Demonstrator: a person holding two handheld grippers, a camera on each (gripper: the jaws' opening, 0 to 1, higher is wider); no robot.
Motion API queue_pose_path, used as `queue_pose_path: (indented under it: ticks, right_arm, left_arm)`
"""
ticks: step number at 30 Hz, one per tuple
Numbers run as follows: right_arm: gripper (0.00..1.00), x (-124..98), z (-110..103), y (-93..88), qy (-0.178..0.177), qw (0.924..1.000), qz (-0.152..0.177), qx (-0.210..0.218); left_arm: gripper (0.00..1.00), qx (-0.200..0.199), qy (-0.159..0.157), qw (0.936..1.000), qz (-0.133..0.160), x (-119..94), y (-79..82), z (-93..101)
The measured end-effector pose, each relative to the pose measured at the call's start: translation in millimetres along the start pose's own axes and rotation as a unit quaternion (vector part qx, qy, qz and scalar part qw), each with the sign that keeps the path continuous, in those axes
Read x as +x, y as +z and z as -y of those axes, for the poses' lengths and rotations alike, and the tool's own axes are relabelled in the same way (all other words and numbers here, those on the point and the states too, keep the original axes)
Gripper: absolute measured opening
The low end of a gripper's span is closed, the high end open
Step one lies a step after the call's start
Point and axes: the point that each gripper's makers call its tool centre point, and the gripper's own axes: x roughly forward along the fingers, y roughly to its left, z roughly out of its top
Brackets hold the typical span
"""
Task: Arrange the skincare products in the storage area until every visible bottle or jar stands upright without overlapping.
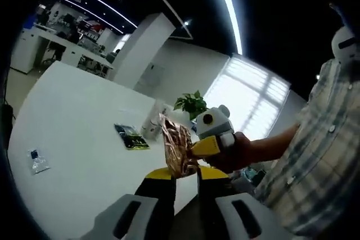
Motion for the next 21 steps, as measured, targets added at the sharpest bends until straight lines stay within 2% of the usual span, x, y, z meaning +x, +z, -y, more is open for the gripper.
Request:
queue_pose_path:
  ticks: [2,5,6,10,11,13,14,16,17,19,21]
  right_arm:
    - [0.00,3,1,-5.2,-0.001,0.9998,-0.018,0.003]
    - [0.00,8,1,-8.8,0.001,0.9996,-0.029,-0.004]
    - [0.00,9,1,-5.0,0.006,0.9998,-0.021,0.000]
    - [0.02,13,1,1.5,0.008,0.9999,0.009,0.005]
    - [0.04,14,1,2.9,0.009,0.9997,0.018,0.016]
    - [0.04,18,-8,-2.4,0.036,0.9975,0.022,0.058]
    - [0.04,19,-7,1.9,0.035,0.9965,0.045,0.061]
    - [0.04,19,-8,2.3,0.040,0.9952,0.057,0.069]
    - [0.04,19,-8,3.8,0.043,0.9923,0.073,0.090]
    - [0.04,19,-8,2.8,0.050,0.9881,0.087,0.117]
    - [0.01,15,-9,1.0,0.055,0.9883,0.089,0.111]
  left_arm:
    - [0.12,-0.004,-0.003,1.0000,0.000,0,-0.2,0.3]
    - [0.03,0.008,-0.008,0.9999,-0.002,-2,-0.4,3.4]
    - [0.02,0.015,0.000,0.9999,0.005,-3,2.0,1.1]
    - [0.01,-0.003,0.006,0.9997,0.024,-7,10.0,-4.2]
    - [0.01,-0.011,0.004,0.9996,0.025,-7,10.5,-3.6]
    - [0.01,-0.026,-0.014,0.9987,0.041,-10,16.2,2.4]
    - [0.01,-0.026,-0.010,0.9987,0.044,-11,16.0,1.1]
    - [0.01,-0.028,-0.010,0.9985,0.046,-11,16.6,1.6]
    - [0.01,-0.030,-0.011,0.9983,0.049,-12,17.4,2.0]
    - [0.01,-0.031,-0.010,0.9982,0.051,-11,18.0,2.5]
    - [0.01,-0.038,-0.015,0.9980,0.048,-10,17.0,3.9]
